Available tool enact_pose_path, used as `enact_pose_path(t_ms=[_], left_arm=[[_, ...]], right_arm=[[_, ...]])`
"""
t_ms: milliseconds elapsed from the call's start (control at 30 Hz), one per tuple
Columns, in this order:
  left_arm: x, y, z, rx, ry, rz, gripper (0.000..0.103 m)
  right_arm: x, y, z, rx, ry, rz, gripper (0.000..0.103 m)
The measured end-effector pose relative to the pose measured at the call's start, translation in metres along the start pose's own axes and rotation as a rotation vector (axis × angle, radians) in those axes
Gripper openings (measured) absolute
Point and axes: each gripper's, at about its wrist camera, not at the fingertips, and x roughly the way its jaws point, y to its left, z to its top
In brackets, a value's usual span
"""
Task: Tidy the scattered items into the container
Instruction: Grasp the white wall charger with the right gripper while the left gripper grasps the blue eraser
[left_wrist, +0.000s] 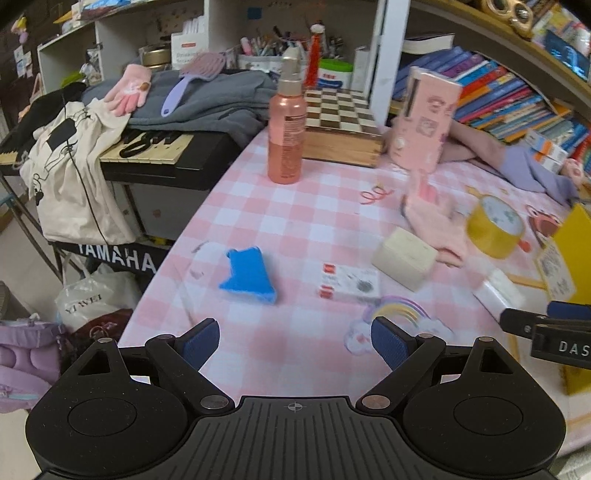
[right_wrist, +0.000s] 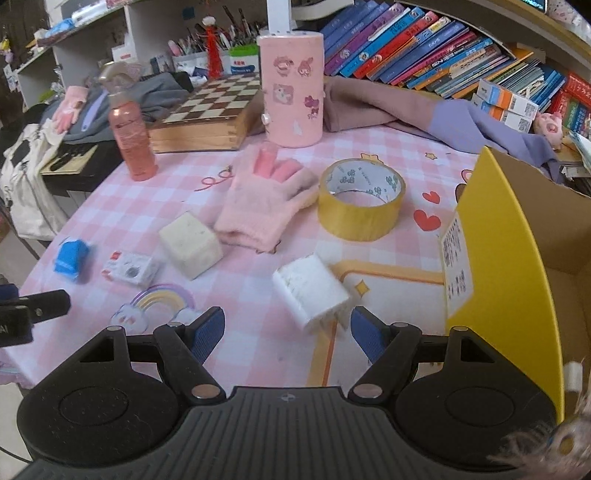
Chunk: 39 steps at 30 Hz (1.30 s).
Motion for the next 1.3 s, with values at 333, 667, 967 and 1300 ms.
enact_pose_path(t_ms=[333,667,967,1300], left_arm=[[0.047,0.017,0.028,-0.036,0.014,0.077,0.087],[0.077,0.024,0.035,-0.020,0.060,0.106,0.059],[0.075,0.028,0.036,-0.013,0.052,0.086,0.026],[0.052,0.015,0.036,-0.015,0.023,0.021,0.025]], right_arm=[[0.043,-0.013,0.023,0.003,0.071,-0.026,0.074],[0.067,-0.018,0.029,-0.003,0.118,-0.028,0.069],[0.069,-0.017,0.030,-0.041,0.117,-0.002,0.049],[0.054,-0.015,0.031,-0.051,0.094,0.041,0.042]])
